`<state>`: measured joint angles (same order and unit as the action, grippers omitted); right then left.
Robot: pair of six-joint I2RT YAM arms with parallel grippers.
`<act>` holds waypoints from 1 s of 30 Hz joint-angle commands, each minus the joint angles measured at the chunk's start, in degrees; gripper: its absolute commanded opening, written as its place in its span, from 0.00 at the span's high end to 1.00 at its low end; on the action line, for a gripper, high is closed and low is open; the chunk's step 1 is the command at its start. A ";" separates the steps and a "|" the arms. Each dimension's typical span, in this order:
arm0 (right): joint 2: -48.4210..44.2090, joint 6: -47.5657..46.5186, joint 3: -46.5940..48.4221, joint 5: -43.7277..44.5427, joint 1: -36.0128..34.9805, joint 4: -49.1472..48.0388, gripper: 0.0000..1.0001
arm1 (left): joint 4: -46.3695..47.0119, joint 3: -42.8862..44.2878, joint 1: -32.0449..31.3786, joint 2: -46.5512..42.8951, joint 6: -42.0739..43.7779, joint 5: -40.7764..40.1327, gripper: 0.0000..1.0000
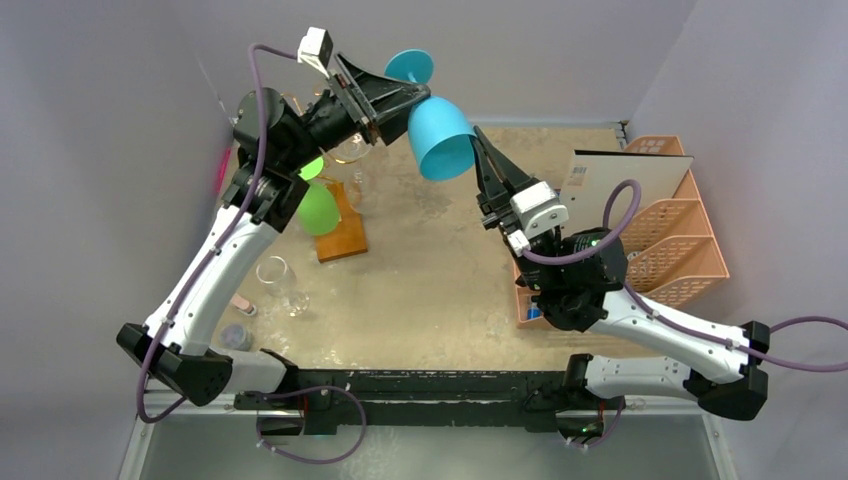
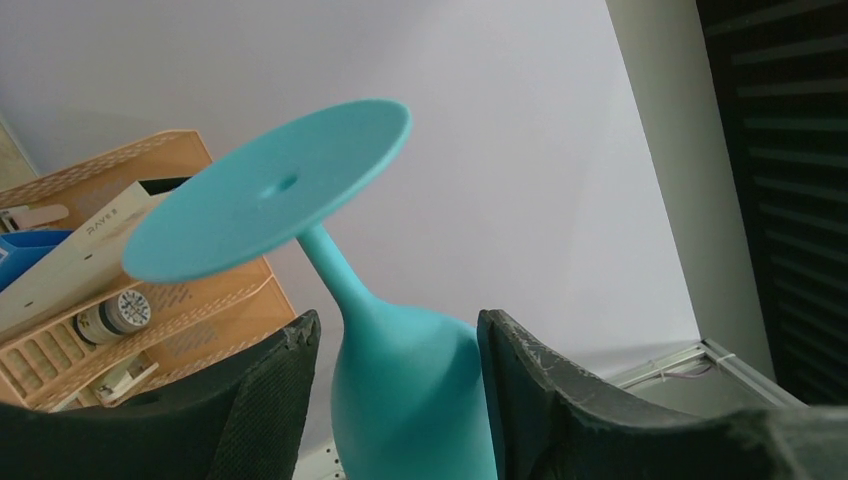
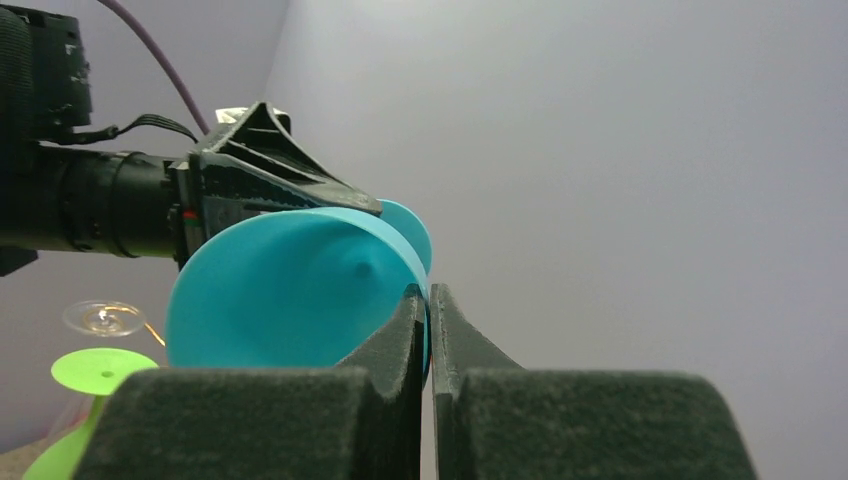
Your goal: Place the wine glass upside down on the wine glass rack
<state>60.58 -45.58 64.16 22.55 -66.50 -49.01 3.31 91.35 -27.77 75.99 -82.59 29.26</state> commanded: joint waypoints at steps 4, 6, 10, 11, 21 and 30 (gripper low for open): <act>-1.27 2.69 -0.48 -2.36 0.19 -0.08 1.00 | 6.08 0.49 0.15 0.98 -3.16 2.49 0.55; -1.17 2.69 -0.69 -2.32 0.30 -0.27 1.00 | 6.08 0.58 0.18 1.05 -3.03 2.35 0.61; -1.23 2.69 -1.09 -3.14 0.40 0.10 1.00 | 6.07 0.49 0.17 1.25 -3.15 2.30 0.73; -1.37 2.76 -1.25 -3.51 0.45 0.39 1.00 | 6.13 0.49 0.23 1.34 -3.11 2.36 0.74; -1.91 1.25 -3.10 -7.77 0.74 1.97 1.00 | 9.19 1.06 0.22 2.82 -4.80 3.71 0.72; -0.85 -1.23 -3.25 -9.80 0.73 2.31 1.00 | 9.65 1.50 0.18 3.11 -3.94 3.87 0.95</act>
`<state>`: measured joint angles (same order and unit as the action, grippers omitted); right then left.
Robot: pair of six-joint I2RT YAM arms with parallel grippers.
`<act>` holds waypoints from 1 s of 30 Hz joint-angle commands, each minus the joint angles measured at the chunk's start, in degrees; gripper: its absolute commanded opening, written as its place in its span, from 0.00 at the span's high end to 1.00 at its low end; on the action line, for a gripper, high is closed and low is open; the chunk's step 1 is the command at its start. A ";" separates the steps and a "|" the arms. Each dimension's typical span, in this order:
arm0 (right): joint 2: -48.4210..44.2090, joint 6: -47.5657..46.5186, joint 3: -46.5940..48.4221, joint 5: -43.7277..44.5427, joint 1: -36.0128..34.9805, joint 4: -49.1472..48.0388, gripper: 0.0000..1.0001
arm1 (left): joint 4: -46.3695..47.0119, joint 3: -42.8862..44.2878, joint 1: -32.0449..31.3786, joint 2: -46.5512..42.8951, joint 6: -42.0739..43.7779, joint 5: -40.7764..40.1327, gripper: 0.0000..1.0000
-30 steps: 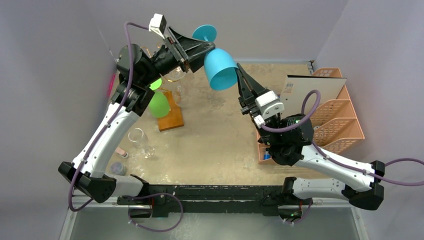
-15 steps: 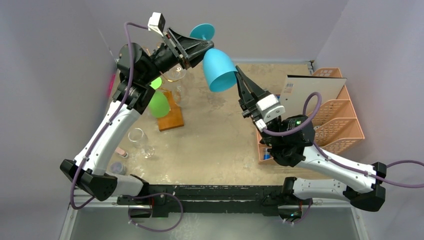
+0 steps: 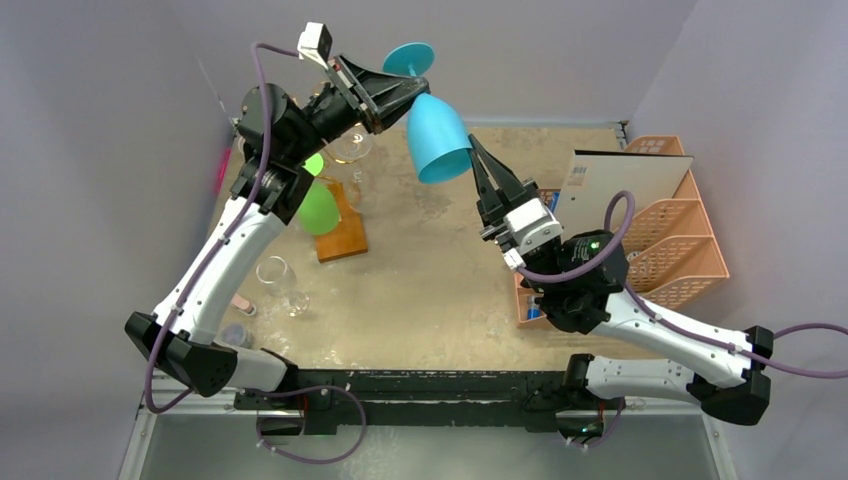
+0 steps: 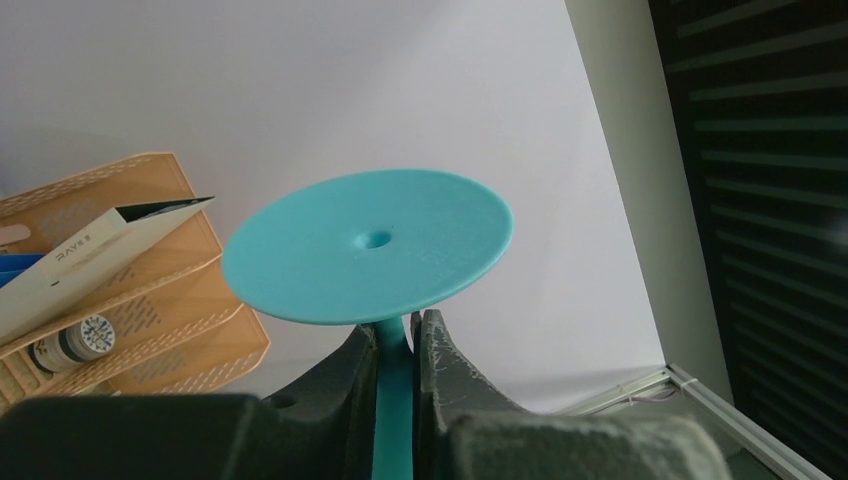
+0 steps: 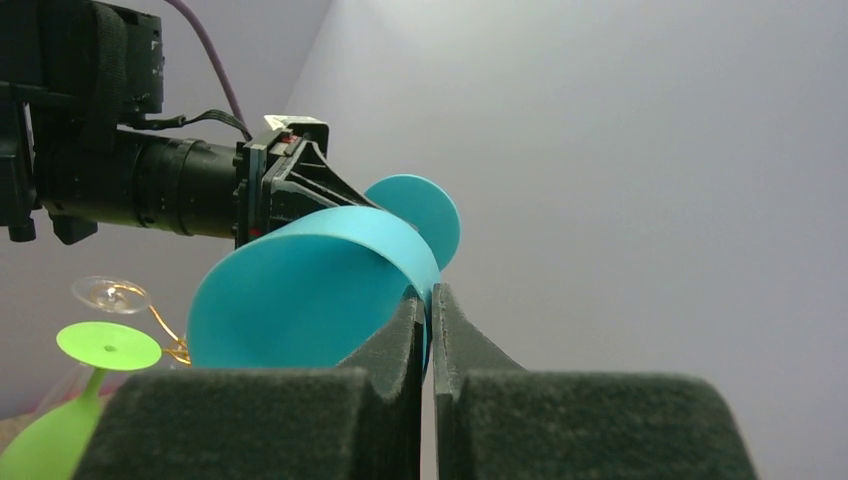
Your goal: Place the wine glass upside down on the wine glass rack
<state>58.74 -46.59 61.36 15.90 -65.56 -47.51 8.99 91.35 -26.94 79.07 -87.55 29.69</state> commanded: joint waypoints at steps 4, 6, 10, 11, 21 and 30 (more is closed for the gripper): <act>1.28 -0.28 -0.46 -2.80 -0.18 0.49 1.00 | 3.93 2.39 -0.66 0.23 4.07 3.73 1.00; 1.41 0.16 -0.46 -1.83 -0.16 -0.27 0.99 | 3.93 2.64 -0.66 0.05 6.48 3.26 1.00; 1.96 1.33 -0.34 2.14 -0.18 -3.52 0.76 | 3.26 3.16 -0.66 -0.61 13.69 1.98 1.00; 1.92 1.47 -0.56 2.91 -0.17 -4.06 0.67 | 2.80 3.46 -0.66 -0.72 15.72 1.58 1.00; -0.38 -3.30 -4.56 8.13 0.21 -4.92 0.37 | -14.30 15.28 1.31 -1.28 44.81 -7.10 1.00; -2.44 -5.90 -6.14 11.86 0.52 -2.69 0.35 | -31.62 28.61 1.45 0.93 74.68 -36.83 1.00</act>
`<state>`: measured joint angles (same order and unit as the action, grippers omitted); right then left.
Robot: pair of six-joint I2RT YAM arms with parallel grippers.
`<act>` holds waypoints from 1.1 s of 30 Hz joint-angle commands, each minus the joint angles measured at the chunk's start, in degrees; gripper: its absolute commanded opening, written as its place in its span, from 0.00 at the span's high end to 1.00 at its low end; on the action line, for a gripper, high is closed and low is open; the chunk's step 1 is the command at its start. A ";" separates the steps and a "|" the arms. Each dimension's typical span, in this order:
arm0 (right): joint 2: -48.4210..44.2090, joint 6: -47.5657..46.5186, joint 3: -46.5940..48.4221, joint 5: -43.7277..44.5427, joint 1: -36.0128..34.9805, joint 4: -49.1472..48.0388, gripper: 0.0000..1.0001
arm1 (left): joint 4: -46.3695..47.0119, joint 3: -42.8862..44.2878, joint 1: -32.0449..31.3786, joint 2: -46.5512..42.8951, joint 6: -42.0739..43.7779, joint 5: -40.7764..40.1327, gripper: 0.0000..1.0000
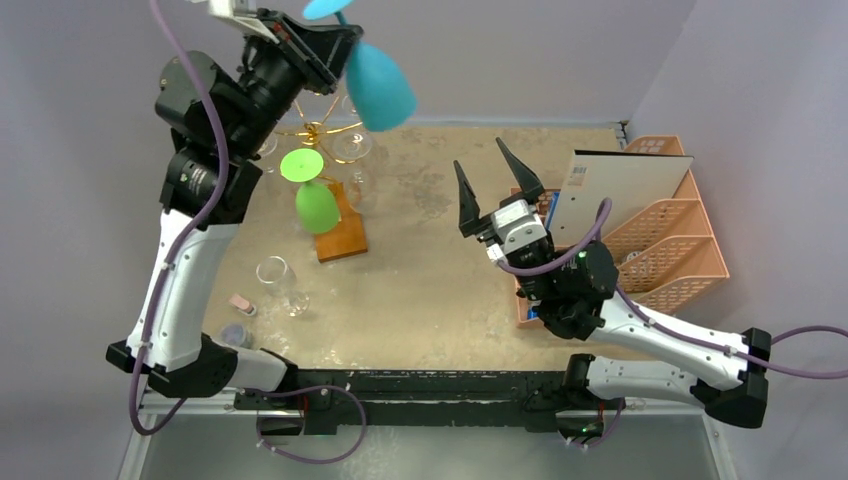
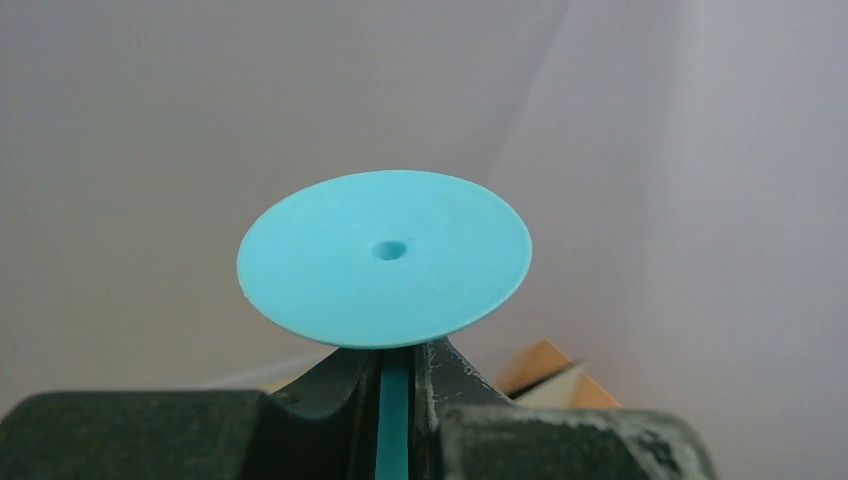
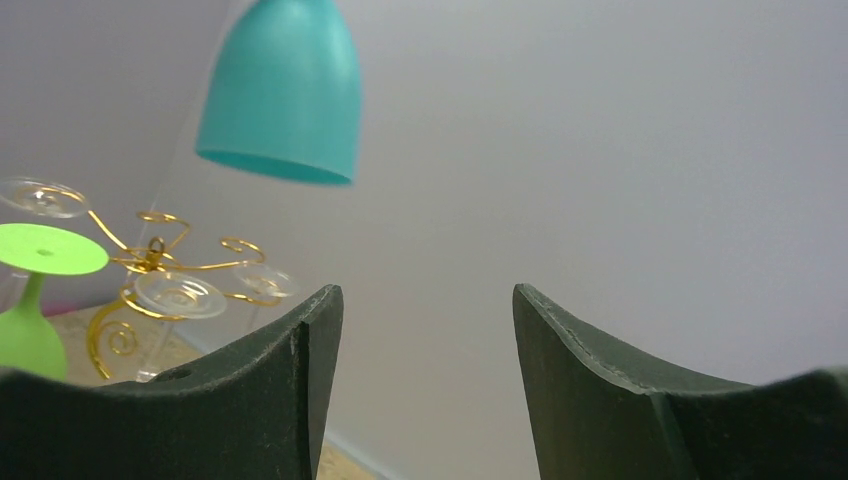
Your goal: Place the wine glass upside down on the wine glass rack
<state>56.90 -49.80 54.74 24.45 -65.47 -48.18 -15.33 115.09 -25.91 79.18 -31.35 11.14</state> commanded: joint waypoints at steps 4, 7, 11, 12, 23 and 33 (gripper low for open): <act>0.27 -3.50 0.03 3.59 0.65 -2.74 0.35 | -7.89 7.76 0.79 3.49 29.70 -31.65 1.00; 1.19 -3.47 0.02 3.76 1.16 -3.00 0.35 | -7.45 10.31 1.65 5.97 36.17 -38.07 1.00; 2.51 -2.85 0.26 3.83 2.24 -3.30 0.35 | -5.57 11.74 4.04 8.56 42.03 -43.58 1.00; 2.76 -2.40 0.35 3.89 2.46 -3.17 0.35 | -5.20 11.74 5.21 9.00 42.29 -43.66 1.00; 3.85 9.21 1.55 2.83 9.36 3.58 0.35 | -7.24 8.54 24.27 11.70 36.15 -36.93 1.00; 7.18 17.51 3.24 -1.80 15.42 8.79 0.37 | -0.12 -12.25 42.12 6.48 24.27 -7.79 1.00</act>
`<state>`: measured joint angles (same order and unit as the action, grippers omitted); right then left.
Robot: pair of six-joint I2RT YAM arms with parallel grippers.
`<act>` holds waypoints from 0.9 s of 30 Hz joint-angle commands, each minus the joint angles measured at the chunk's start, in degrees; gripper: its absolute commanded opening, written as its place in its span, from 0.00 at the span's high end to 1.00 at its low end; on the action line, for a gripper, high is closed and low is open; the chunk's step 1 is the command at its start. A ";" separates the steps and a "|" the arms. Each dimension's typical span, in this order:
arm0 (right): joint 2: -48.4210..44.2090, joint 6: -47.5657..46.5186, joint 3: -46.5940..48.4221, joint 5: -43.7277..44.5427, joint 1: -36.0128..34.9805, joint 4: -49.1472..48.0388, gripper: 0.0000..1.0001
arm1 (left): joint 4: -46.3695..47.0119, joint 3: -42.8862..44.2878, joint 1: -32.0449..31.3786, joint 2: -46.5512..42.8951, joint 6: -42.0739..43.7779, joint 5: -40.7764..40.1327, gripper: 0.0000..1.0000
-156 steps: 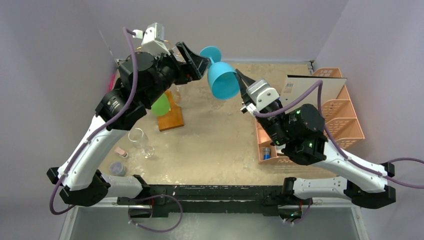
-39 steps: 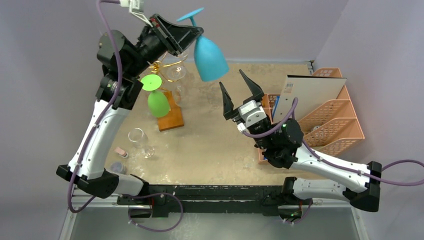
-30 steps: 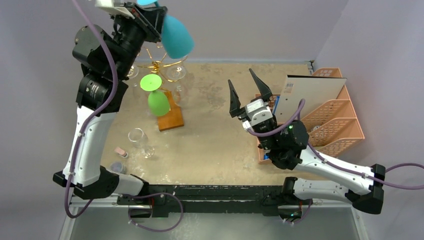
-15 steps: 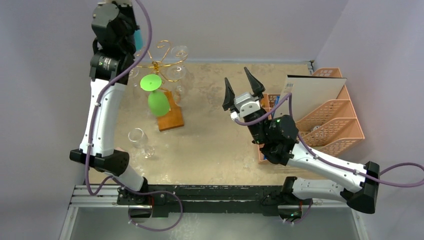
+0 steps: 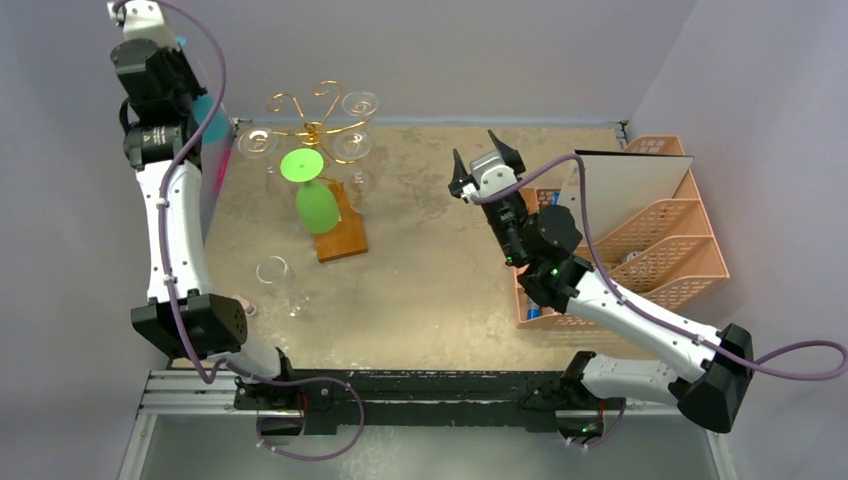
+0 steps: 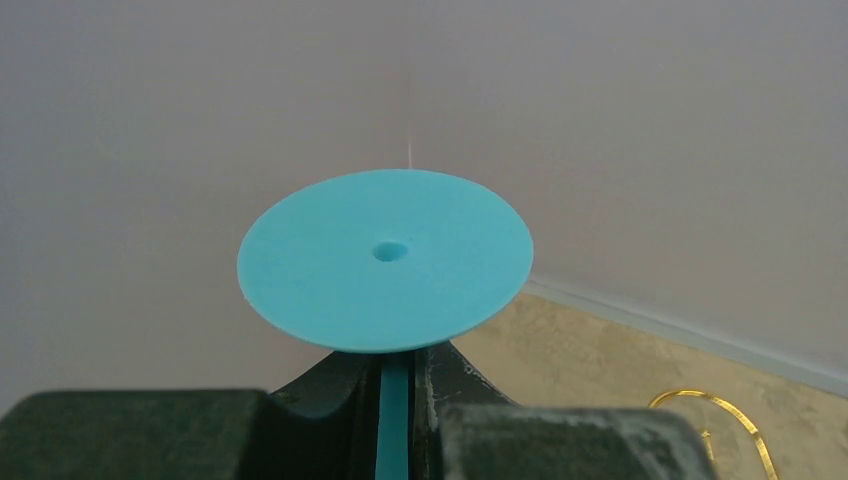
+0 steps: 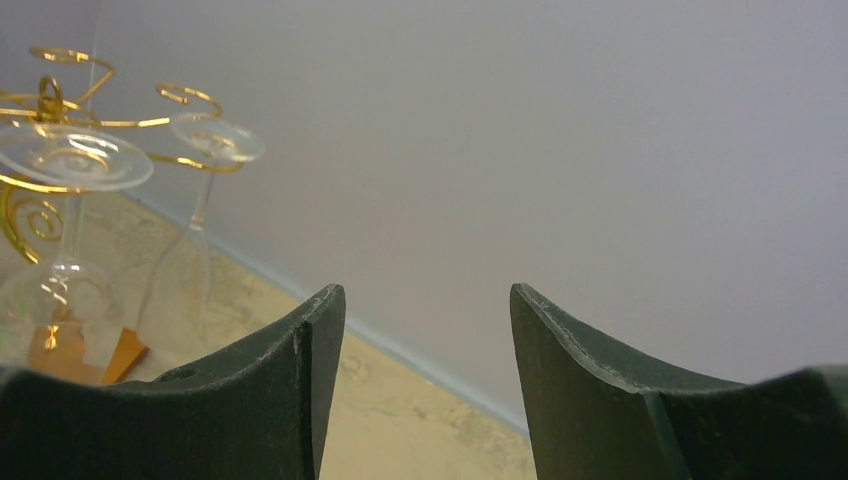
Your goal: Place the wine glass upside down on the wine glass rack
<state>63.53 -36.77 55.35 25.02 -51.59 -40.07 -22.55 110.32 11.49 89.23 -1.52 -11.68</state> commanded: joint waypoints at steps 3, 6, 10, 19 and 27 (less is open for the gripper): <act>0.96 6.33 2.74 -3.33 3.12 1.55 0.37 | 12.83 -14.26 8.71 -4.41 -8.39 26.11 1.00; 0.99 8.48 2.59 -3.78 4.45 2.44 0.37 | 19.56 -19.62 11.74 -4.53 -10.43 37.04 1.00; 0.60 10.16 2.24 -3.75 5.63 3.40 0.38 | 26.25 -23.99 12.17 -4.65 -9.42 46.41 1.00; -1.18 10.26 0.47 -4.00 6.51 3.17 0.41 | 32.42 -28.37 12.51 -4.84 -9.19 57.15 1.00; -0.86 10.91 0.80 -4.14 6.55 3.85 0.39 | 36.22 -33.55 14.20 -5.69 -6.80 65.80 1.00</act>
<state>63.46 -26.96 55.37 21.45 -45.30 -35.40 6.92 79.24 23.99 85.84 -9.76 46.17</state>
